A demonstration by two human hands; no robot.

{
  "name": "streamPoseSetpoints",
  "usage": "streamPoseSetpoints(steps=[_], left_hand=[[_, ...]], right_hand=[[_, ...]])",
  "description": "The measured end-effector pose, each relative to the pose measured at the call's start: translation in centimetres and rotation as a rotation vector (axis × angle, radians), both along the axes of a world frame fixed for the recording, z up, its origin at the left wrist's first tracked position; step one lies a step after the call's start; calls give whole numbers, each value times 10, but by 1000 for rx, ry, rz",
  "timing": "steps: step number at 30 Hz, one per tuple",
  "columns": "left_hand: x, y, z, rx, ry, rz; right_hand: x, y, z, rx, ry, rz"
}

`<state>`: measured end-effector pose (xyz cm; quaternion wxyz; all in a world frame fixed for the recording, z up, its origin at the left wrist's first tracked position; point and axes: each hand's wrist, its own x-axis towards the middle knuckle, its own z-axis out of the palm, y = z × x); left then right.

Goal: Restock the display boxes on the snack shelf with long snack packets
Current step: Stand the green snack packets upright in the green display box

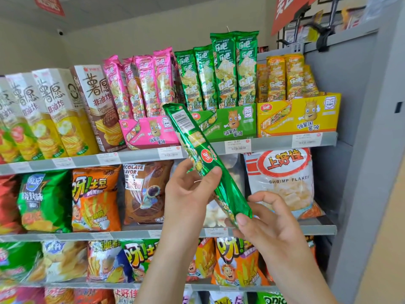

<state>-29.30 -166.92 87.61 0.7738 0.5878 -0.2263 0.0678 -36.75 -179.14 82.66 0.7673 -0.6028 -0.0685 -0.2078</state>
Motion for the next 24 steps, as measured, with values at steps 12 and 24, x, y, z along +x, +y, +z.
streamPoseSetpoints(steps=[12, 24], left_hand=[[9, 2, 3, -98, 15, -257], [41, 15, 80, 196, -187, 86]], right_hand=[[3, -8, 13, 301, 133, 381], [23, 5, 15, -453, -234, -435]])
